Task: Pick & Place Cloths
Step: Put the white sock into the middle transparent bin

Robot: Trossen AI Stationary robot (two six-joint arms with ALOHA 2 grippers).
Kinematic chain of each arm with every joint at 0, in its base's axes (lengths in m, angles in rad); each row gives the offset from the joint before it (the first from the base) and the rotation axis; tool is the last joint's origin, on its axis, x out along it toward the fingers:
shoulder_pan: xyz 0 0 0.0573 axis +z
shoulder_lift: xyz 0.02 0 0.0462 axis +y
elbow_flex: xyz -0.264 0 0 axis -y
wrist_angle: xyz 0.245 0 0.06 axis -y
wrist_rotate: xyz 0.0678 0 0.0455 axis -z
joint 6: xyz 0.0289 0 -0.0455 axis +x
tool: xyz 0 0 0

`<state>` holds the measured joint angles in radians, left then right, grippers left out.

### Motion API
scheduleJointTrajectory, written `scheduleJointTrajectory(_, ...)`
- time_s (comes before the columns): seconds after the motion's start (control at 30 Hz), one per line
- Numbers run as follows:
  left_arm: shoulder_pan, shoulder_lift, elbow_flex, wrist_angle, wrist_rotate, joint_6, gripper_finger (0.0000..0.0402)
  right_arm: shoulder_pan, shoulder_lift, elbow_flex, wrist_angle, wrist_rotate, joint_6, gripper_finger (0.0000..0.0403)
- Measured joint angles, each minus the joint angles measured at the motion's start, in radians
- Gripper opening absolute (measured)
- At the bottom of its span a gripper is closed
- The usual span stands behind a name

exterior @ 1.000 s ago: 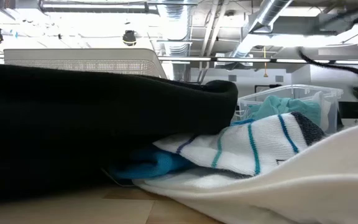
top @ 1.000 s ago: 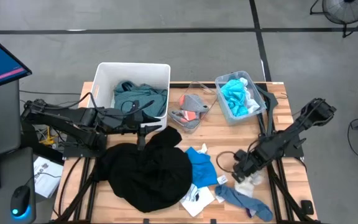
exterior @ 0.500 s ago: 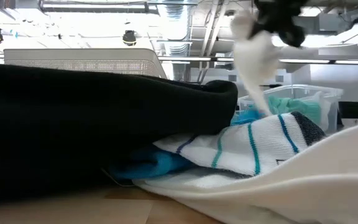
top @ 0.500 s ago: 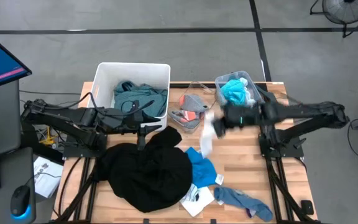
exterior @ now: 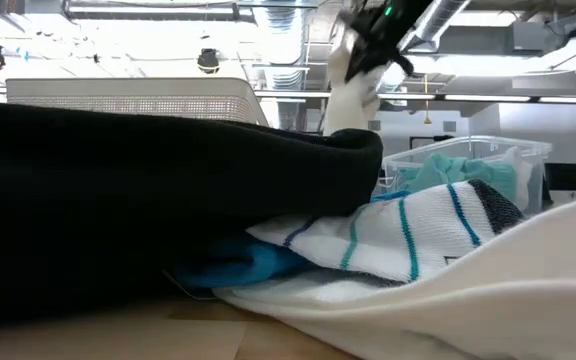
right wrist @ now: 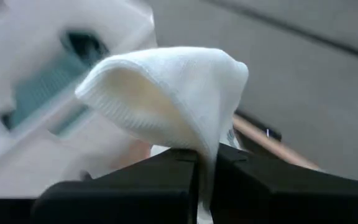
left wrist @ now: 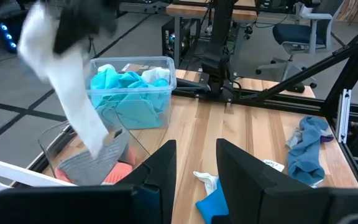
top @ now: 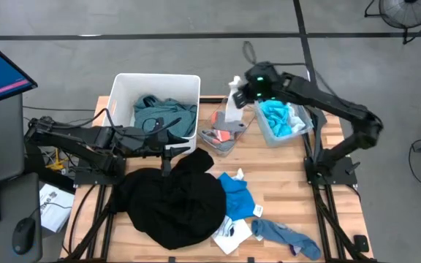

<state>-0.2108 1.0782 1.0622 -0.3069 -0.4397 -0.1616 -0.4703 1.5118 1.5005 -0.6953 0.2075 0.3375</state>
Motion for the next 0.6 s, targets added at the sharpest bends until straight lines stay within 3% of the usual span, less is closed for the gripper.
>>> scheduleJointTrajectory(0.4,0.0,0.0,0.0,-0.005,0.0,0.0,0.0099,0.013,0.345,0.0,-0.041,-0.062,0.0,0.0)
scheduleJointTrajectory(0.6,0.0,0.0,0.0,-0.008,0.0,0.0,0.0099,0.024,0.451,0.0,-0.077,-0.08,0.0,0.001)
